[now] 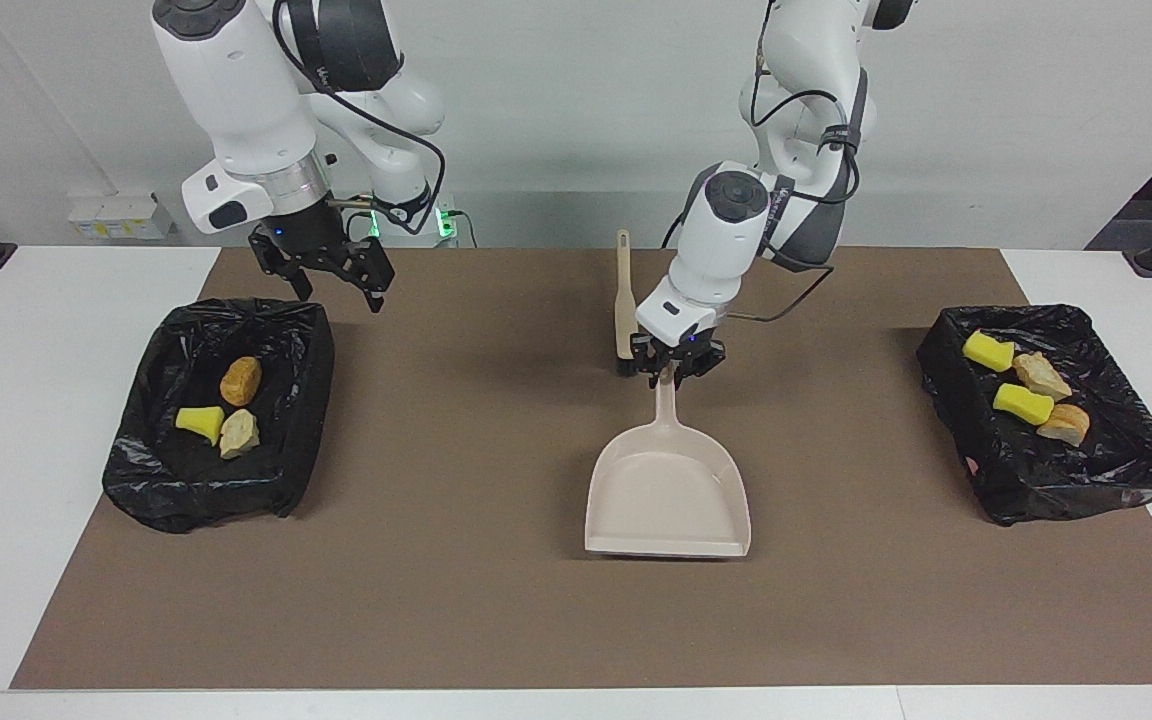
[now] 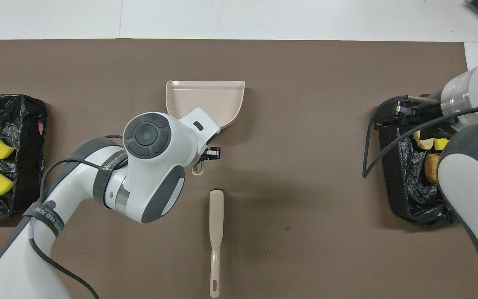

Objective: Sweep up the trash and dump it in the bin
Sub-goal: 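Set the dustpan down at table center with the left gripper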

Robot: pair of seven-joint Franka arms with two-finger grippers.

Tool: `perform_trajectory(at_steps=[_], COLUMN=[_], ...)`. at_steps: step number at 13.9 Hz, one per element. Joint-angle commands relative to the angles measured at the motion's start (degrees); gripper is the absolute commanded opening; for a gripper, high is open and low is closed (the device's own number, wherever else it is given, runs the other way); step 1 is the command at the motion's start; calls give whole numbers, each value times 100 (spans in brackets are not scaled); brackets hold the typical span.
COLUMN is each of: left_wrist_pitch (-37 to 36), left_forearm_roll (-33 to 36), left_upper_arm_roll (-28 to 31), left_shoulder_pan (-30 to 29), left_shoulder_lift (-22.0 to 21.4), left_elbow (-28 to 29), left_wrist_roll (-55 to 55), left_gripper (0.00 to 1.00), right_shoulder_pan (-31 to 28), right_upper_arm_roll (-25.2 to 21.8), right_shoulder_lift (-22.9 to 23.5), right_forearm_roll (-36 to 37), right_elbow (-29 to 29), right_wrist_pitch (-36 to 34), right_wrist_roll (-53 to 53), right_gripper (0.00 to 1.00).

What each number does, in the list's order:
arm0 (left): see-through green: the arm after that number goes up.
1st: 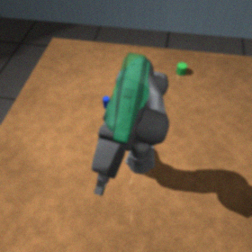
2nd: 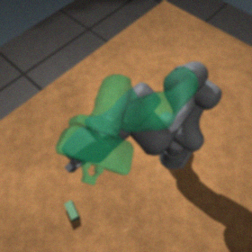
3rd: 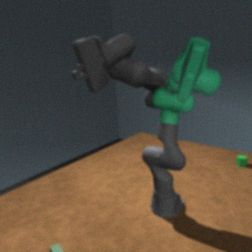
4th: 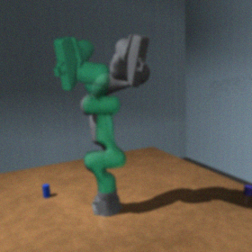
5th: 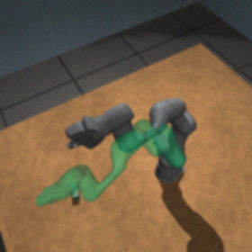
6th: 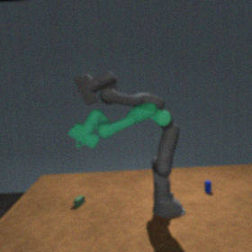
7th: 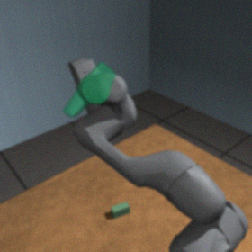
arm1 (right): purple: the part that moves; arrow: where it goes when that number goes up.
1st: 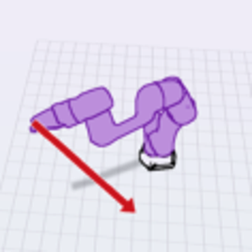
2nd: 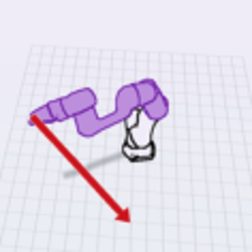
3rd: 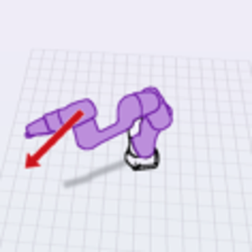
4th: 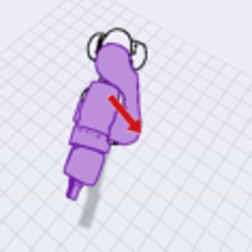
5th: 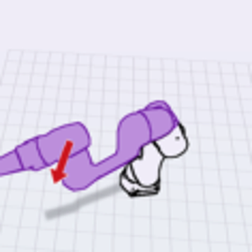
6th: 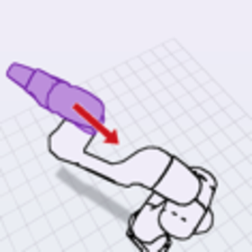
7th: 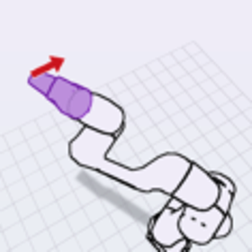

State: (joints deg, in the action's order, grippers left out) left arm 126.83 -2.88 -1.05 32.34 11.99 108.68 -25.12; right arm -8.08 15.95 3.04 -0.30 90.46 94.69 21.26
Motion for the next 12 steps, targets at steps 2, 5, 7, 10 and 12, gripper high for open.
perform_trajectory(at_steps=[2,5,7,10,12], left_wrist_pitch=[342,422,457,598,642], left_forearm_roll=[261,270,270,279,270], left_upper_arm_roll=[122,114,114,114,114], left_shoulder_pan=[298,308,325,386,439], left_shoulder_lift=[118,189,294,452,471], left_elbow=[-31,-13,-22,-5,-5], left_wrist_roll=[-439,-537,-659,-704,-792], left_gripper=[0,0,0,0,10], right_shoulder_pan=[25,26,26,-62,-54], right_upper_arm_roll=[57,66,66,75,66], right_shoulder_lift=[74,65,65,74,74], right_forearm_roll=[223,215,215,162,197], right_elbow=[-152,-152,-152,-152,-161], right_wrist_pitch=[-100,-65,-56,-56,-65], right_wrist_roll=[-87,-87,-87,-96,-96], right_gripper=[100,100,100,100,100])
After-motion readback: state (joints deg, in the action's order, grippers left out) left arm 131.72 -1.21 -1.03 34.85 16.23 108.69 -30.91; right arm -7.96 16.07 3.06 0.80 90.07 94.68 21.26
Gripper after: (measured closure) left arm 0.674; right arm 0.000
